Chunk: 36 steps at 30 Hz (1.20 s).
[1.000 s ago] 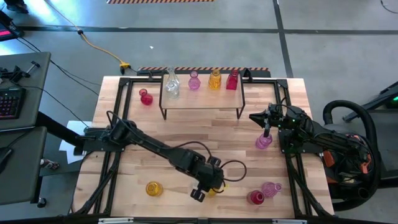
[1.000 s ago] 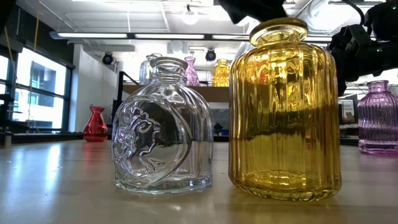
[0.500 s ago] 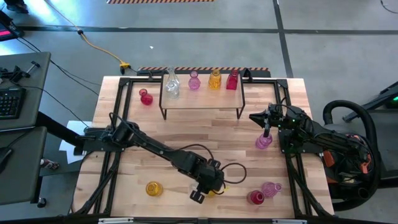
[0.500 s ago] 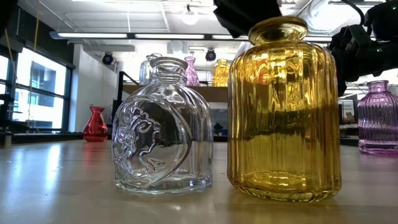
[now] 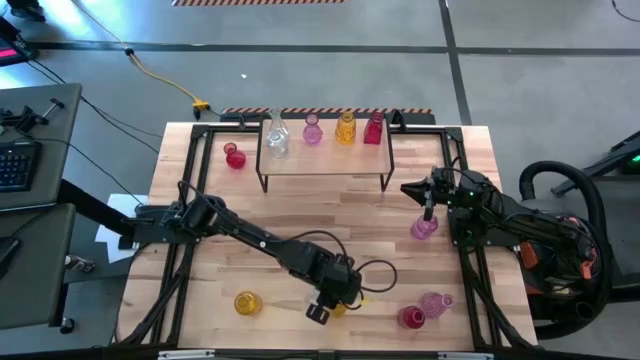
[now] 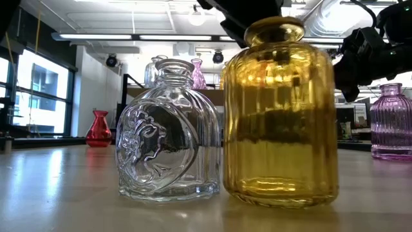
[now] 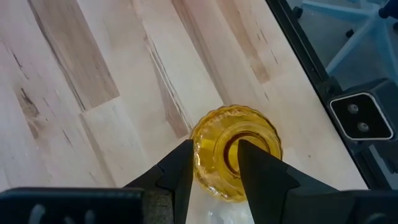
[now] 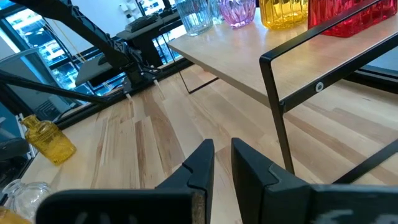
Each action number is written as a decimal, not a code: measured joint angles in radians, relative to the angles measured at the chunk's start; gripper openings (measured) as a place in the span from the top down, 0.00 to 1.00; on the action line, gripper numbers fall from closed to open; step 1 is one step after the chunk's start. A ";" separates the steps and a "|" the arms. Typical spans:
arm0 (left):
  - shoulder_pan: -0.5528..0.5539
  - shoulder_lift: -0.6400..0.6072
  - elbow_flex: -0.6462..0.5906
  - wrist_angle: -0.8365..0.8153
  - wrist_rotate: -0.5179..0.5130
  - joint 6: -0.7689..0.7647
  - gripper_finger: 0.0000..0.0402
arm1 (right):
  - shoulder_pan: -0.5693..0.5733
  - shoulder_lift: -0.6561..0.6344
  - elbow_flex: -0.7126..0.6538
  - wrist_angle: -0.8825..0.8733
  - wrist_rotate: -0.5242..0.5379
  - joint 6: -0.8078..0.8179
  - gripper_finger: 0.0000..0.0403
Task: Sort vases onto shelf
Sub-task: Put the right yellow vase on the shelf aligned with the other yellow vase
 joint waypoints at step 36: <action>0.187 -0.029 0.300 -0.396 0.000 0.123 0.96 | 0.000 0.005 0.000 -0.019 0.000 0.000 0.91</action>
